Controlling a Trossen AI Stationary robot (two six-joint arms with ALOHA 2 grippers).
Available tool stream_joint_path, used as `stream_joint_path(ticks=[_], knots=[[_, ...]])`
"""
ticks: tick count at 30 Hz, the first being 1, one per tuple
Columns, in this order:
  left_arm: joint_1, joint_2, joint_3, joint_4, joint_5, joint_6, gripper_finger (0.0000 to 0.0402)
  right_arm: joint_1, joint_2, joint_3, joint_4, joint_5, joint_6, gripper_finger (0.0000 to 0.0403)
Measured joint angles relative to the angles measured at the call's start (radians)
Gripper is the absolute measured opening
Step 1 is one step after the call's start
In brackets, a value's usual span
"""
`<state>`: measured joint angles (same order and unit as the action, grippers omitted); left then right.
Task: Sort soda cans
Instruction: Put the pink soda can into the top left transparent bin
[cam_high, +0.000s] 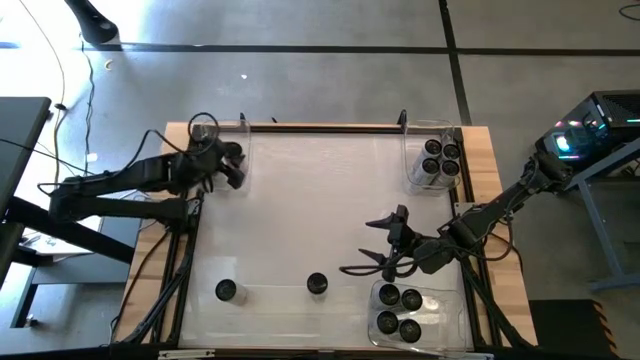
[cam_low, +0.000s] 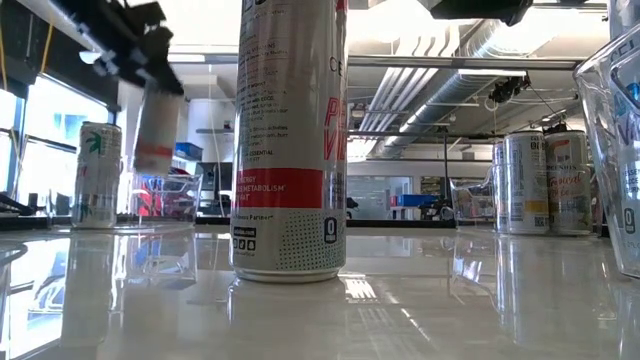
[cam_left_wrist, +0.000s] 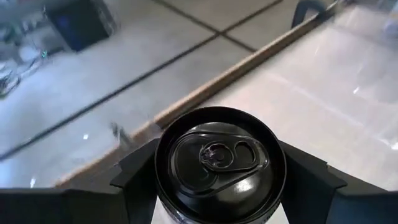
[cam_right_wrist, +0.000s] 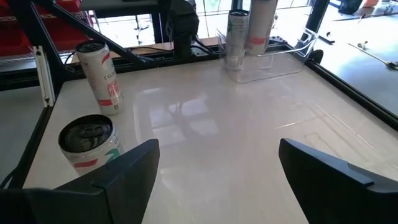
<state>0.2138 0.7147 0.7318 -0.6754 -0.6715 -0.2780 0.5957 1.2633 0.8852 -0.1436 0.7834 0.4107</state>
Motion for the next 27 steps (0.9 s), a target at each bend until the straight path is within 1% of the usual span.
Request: stream_joint_path(ticks=[2,7,12,19,27], knots=[[0.013,-0.002,-0.039,0.0,0.024,-0.04,0.0248,0.0,0.0,0.0,0.0,0.0,0.001,0.0327],[0.037,0.0,-0.096,-0.013,0.034,-0.117,0.0248,0.0,0.0,0.0,0.001,-0.001,0.011,0.0327],[0.059,0.0,-0.099,-0.067,0.042,-0.183,0.0247,0.0,0.0,0.0,0.001,-0.001,0.011,0.0327],[0.084,0.005,-0.099,-0.166,0.04,-0.218,0.025,0.0,0.0,0.0,0.001,-0.001,0.009,0.0327],[0.088,0.005,-0.099,-0.173,0.058,-0.24,0.0257,0.0,0.0,0.0,0.0,-0.001,0.008,0.0327]])
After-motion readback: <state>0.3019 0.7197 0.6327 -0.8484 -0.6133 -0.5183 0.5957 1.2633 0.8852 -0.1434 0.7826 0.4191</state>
